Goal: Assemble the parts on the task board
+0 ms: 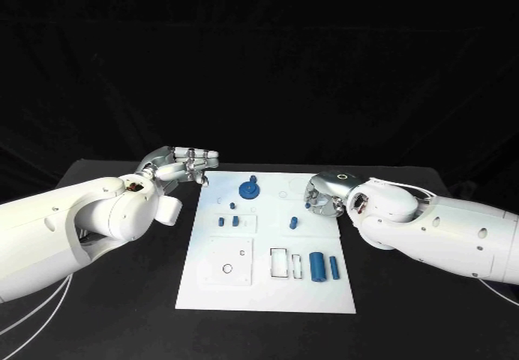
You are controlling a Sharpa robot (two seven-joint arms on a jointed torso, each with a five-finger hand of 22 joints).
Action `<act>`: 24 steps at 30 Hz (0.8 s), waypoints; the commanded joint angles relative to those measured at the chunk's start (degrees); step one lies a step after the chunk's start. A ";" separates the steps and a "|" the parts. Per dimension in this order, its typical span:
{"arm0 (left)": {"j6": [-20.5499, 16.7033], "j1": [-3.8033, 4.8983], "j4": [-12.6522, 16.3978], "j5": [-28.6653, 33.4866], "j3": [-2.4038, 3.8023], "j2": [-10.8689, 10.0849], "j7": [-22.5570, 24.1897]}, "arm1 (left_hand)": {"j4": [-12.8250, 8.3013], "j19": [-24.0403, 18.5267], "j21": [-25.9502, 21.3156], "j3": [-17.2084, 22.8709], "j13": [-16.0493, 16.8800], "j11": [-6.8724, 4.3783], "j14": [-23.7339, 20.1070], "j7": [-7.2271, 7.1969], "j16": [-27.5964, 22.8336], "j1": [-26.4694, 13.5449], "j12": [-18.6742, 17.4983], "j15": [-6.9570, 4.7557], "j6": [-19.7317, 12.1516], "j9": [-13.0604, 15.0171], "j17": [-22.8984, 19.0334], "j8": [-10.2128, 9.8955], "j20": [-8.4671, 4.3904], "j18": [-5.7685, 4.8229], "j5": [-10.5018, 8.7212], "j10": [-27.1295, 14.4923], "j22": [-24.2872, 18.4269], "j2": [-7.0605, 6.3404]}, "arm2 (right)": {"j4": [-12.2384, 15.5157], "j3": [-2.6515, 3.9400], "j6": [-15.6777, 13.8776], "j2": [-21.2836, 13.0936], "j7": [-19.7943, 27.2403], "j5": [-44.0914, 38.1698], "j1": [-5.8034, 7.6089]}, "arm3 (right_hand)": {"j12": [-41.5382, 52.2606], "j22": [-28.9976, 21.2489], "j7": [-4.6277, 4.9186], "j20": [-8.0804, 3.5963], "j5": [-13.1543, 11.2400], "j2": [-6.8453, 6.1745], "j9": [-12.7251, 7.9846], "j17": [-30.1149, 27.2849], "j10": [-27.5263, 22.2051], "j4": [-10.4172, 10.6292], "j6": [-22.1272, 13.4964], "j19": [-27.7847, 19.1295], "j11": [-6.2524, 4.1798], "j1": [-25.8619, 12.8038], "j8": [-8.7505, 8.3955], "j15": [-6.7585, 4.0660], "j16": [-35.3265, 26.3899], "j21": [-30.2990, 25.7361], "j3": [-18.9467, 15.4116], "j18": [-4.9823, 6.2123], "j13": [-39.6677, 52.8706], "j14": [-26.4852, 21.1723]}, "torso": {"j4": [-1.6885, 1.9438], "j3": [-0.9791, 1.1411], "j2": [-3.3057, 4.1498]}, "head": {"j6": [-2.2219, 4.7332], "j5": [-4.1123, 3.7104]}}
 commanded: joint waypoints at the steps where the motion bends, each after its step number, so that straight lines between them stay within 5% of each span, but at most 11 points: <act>1: -0.98 0.02 0.40 1.72 0.05 -0.01 1.16 | -0.24 0.16 -0.30 -0.17 0.06 0.08 -0.52 0.05 -0.30 -0.08 0.41 0.08 -0.47 -0.12 -0.12 -0.21 0.21 0.74 0.17 -0.51 -0.15 0.66 | -0.34 0.00 0.77 0.27 0.45 -0.86 -0.26 | -0.27 6.62 -0.07 0.01 -0.33 -0.03 0.15 0.02 0.79 -0.05 0.78 0.56 -0.15 0.64 -0.17 0.16 0.38 0.41 0.61 -0.83 -0.24 2.04 | -0.06 0.05 0.02 | -0.19 0.24; 24: -1.37 0.03 0.67 0.25 0.04 -0.05 -1.62 | -0.84 0.49 -1.14 -0.04 0.10 0.53 -0.75 0.60 -0.68 0.43 0.73 0.35 -1.34 -0.40 -0.73 -0.34 0.38 0.72 0.18 -1.68 -0.78 1.31 | -0.97 0.00 1.36 1.14 1.31 0.47 -0.76 | -1.42 7.63 -0.85 -0.51 -1.45 1.25 0.74 0.38 4.12 -1.54 3.55 1.10 -0.93 -0.11 0.24 -0.45 0.94 1.48 4.71 -1.07 -2.01 2.14 | -0.02 0.02 0.03 | -0.64 0.39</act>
